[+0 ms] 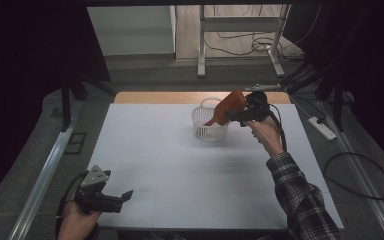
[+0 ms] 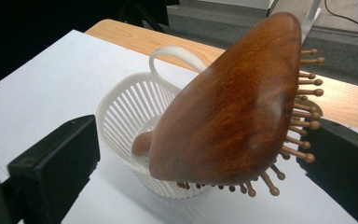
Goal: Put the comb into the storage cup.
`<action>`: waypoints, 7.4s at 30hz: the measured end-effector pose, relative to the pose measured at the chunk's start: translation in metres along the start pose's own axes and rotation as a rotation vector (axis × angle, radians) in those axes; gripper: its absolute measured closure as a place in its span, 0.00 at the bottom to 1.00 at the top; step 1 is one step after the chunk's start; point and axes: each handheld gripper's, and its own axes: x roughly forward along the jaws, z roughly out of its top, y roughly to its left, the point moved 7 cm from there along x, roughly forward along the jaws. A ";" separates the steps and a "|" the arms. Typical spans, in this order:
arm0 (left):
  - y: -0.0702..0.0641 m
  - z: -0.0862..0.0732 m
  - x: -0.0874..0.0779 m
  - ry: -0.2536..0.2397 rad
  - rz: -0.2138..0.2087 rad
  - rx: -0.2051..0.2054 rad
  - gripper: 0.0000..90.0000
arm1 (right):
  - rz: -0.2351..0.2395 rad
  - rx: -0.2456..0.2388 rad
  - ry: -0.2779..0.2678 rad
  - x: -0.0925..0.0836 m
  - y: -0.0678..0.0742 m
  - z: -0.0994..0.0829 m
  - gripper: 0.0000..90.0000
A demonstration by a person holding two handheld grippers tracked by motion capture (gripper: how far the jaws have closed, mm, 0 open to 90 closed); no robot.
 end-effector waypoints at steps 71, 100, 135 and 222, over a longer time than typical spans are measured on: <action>-0.001 0.000 0.001 0.008 0.003 0.013 0.00 | -0.024 -0.097 0.027 -0.051 0.014 -0.035 0.00; -0.001 0.000 0.001 0.008 -0.001 0.009 0.00 | 0.001 -0.099 0.060 -0.063 0.023 -0.065 0.00; 0.000 0.000 -0.001 -0.012 -0.002 -0.005 0.00 | 0.000 -0.120 0.063 -0.094 0.032 -0.096 0.00; 0.001 0.000 -0.003 -0.019 -0.008 -0.013 0.00 | -0.183 -0.037 0.184 -0.181 0.015 -0.205 0.00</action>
